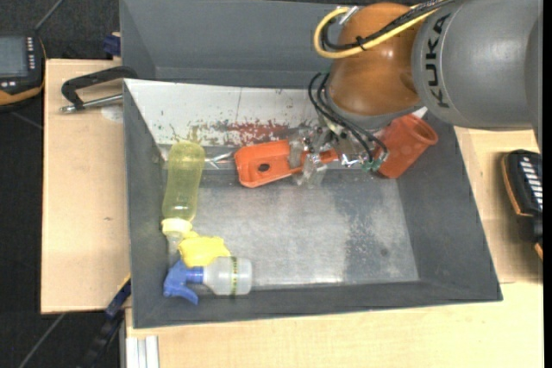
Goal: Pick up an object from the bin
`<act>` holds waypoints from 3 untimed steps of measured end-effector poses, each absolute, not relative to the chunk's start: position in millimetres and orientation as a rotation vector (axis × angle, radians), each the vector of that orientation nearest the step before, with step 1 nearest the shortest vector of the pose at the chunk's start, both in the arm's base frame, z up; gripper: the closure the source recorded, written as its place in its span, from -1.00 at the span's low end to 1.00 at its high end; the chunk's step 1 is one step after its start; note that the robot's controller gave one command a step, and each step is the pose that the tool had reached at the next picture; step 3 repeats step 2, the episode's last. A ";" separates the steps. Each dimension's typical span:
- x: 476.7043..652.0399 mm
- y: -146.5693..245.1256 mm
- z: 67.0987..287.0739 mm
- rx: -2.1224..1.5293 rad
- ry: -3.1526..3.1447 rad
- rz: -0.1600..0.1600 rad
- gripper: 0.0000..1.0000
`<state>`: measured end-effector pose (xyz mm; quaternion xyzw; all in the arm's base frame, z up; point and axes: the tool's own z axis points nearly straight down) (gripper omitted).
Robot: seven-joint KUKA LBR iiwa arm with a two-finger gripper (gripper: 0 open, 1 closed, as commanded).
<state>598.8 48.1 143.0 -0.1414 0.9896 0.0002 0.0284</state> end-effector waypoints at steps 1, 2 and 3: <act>595.9 37.0 173.9 -0.381 3.079 0.006 1.00; 590.9 38.4 243.7 -0.418 3.061 0.003 1.00; 590.9 38.4 243.7 -0.418 3.061 0.003 1.00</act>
Offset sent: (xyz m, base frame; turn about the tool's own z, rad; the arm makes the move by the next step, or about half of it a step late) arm -0.0204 -0.0069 0.2010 -0.0576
